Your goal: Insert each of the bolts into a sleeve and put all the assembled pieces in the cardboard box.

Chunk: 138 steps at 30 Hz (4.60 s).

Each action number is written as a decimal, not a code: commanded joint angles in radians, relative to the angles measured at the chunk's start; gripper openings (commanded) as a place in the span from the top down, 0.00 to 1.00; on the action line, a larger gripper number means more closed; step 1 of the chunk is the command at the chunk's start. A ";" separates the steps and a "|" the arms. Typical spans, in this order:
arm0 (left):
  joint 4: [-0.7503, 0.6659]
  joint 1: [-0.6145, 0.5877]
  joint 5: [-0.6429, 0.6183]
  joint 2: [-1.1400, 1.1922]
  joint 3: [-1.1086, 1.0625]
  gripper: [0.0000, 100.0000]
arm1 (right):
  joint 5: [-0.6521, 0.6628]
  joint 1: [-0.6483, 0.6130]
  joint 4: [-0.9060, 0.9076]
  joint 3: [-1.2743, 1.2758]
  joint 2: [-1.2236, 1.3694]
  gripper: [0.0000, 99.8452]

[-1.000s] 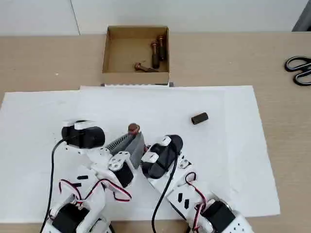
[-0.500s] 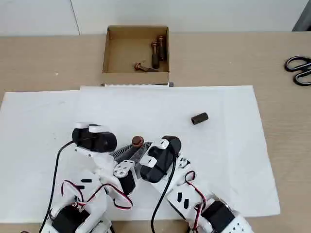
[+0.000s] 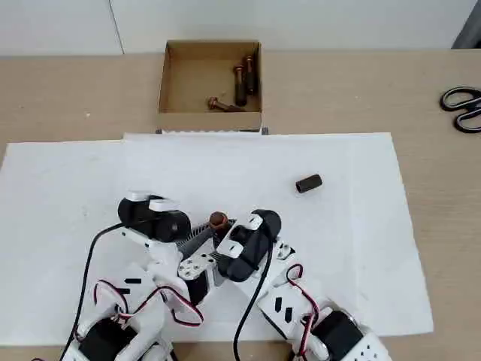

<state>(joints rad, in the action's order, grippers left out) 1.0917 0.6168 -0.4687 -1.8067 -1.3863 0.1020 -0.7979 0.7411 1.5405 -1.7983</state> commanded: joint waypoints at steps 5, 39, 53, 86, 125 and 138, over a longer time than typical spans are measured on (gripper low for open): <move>0.015 0.017 0.089 0.003 0.012 0.79 | 0.006 -0.007 -0.035 0.006 -0.012 1.00; -0.109 -0.583 0.347 -0.003 -0.151 0.99 | 0.002 0.498 -0.035 -0.008 -0.002 1.00; -0.201 -0.649 0.354 -0.003 -0.292 0.99 | -0.140 0.627 -0.002 -0.393 0.367 1.00; -0.203 -0.649 0.356 -0.003 -0.292 0.99 | 0.244 0.464 -0.091 -2.533 2.551 1.00; -0.203 -0.649 0.354 -0.003 -0.292 0.99 | 0.276 0.507 0.937 -2.793 2.427 0.84; -0.203 -0.651 0.353 -0.003 -0.292 0.99 | 0.282 0.509 0.947 -2.087 1.942 0.84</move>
<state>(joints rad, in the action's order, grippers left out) 0.9168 -0.0276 -0.1189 -1.8006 -1.6824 0.3890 -0.2961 1.6909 -0.7626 0.3422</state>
